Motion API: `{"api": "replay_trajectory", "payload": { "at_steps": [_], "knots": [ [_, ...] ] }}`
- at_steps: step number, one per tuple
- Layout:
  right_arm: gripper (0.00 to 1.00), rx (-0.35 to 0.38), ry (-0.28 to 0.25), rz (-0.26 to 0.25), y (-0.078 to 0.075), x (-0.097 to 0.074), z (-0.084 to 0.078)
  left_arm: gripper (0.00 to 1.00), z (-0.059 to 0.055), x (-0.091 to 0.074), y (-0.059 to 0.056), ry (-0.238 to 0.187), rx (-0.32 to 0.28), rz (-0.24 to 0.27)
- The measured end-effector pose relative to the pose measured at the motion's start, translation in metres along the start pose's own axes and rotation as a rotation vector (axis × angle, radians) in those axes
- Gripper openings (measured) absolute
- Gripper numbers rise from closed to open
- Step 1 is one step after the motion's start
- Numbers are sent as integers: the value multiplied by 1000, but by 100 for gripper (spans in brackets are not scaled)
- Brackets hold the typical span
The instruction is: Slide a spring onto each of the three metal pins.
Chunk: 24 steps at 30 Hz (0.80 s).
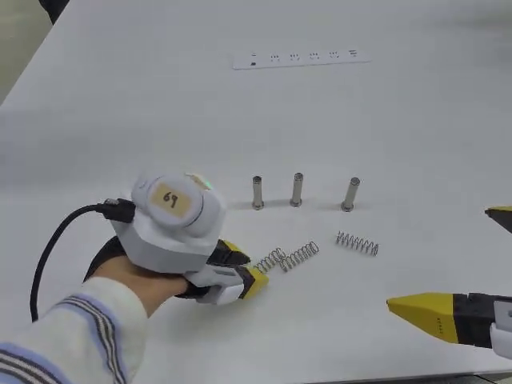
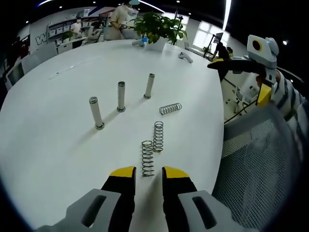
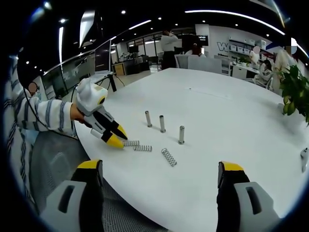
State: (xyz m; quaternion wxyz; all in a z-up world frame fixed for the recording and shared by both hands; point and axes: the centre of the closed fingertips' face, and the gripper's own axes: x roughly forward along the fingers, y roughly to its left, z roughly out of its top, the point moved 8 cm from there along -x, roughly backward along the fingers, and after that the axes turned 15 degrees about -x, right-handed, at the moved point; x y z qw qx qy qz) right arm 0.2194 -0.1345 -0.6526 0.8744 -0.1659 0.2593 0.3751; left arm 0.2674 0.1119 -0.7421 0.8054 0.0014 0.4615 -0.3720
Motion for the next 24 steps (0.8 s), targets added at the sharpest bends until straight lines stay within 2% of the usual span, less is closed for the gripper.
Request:
{"api": "replay_trajectory", "payload": {
  "at_steps": [13,18,24],
  "knots": [
    [99,-3,0,8,1,0,1,12,-7,1,-3,11,22,23],
    [99,-1,2,5,1,0,0,11,-6,2,-1,-9,23,43],
    [98,0,7,7,1,0,0,8,-4,3,-2,-6,46,46]
  ]
}}
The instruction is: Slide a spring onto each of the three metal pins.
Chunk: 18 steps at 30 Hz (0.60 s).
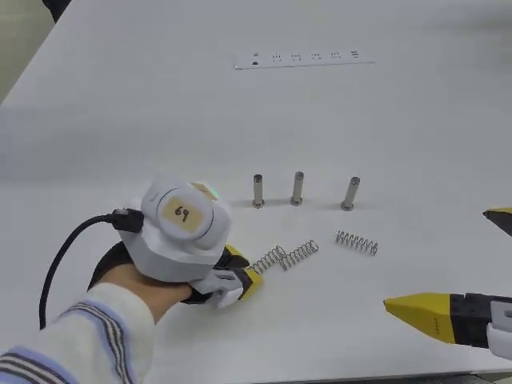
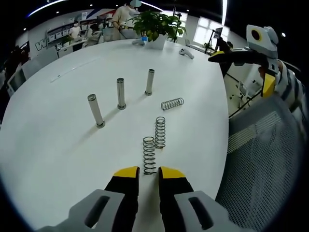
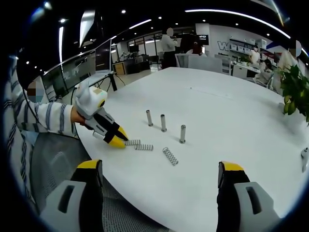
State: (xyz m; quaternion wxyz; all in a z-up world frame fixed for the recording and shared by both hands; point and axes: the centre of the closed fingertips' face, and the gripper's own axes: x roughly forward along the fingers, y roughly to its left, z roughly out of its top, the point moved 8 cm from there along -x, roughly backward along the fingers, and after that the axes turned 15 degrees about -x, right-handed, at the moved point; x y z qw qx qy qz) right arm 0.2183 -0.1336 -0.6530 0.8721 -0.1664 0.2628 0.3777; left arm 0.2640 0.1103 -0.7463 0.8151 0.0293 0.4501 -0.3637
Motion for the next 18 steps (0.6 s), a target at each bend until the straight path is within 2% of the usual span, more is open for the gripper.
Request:
{"api": "replay_trajectory", "payload": {
  "at_steps": [7,18],
  "knots": [
    [98,0,4,2,2,1,0,5,-1,1,0,4,29,3],
    [97,3,9,1,1,-1,-2,3,0,2,1,-3,38,-6]
  ]
}}
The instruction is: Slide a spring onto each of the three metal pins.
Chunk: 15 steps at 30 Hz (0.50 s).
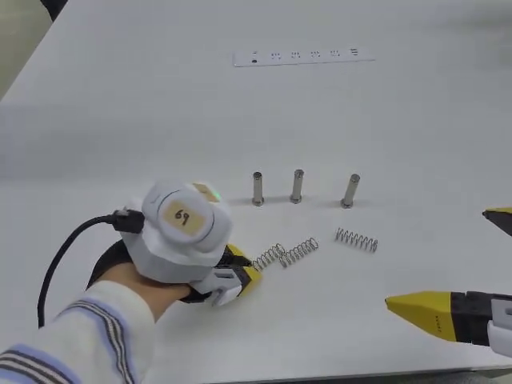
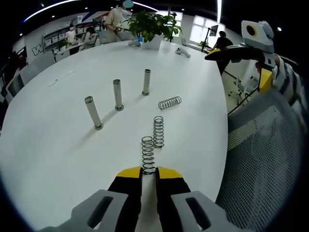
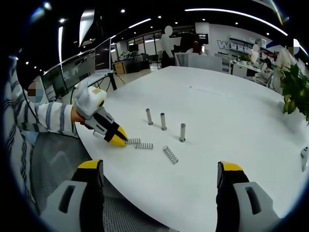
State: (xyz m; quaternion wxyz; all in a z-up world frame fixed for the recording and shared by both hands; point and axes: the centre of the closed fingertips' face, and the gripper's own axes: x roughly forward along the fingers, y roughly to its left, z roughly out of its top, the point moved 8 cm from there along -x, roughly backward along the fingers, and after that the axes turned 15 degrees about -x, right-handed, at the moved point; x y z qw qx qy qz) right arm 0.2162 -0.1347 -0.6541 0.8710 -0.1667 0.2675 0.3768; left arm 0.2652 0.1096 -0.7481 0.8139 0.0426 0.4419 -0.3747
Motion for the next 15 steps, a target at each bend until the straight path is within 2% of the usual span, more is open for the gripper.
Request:
{"api": "replay_trajectory", "payload": {
  "at_steps": [15],
  "knots": [
    [97,-14,2,9,-1,1,1,3,2,-6,1,-25,-31,-17]
  ]
}}
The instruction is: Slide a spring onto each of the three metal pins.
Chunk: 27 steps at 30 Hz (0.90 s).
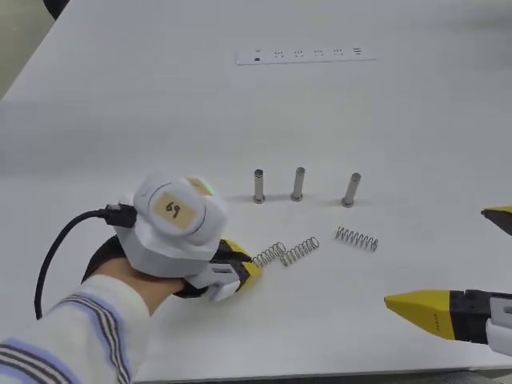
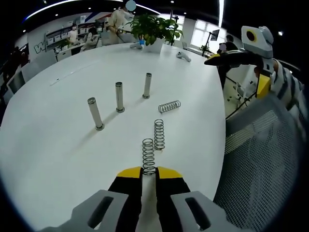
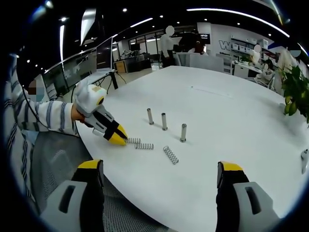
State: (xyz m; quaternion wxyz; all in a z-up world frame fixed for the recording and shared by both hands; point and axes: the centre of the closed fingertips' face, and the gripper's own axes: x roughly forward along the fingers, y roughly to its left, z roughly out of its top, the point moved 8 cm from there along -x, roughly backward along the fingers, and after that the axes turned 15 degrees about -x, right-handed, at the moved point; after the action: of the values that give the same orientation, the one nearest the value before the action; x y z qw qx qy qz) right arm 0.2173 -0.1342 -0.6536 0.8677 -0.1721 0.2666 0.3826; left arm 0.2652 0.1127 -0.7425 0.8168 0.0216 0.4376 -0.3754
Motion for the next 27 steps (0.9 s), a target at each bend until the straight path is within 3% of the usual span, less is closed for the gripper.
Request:
{"api": "replay_trajectory", "payload": {
  "at_steps": [15,19,27],
  "knots": [
    [97,-11,-2,27,1,4,1,3,2,-17,3,-20,-8,6],
    [97,-18,-3,36,0,5,3,3,6,-26,1,-25,26,12],
    [96,-22,3,43,-3,5,3,3,18,-53,-1,-92,45,-1]
  ]
}}
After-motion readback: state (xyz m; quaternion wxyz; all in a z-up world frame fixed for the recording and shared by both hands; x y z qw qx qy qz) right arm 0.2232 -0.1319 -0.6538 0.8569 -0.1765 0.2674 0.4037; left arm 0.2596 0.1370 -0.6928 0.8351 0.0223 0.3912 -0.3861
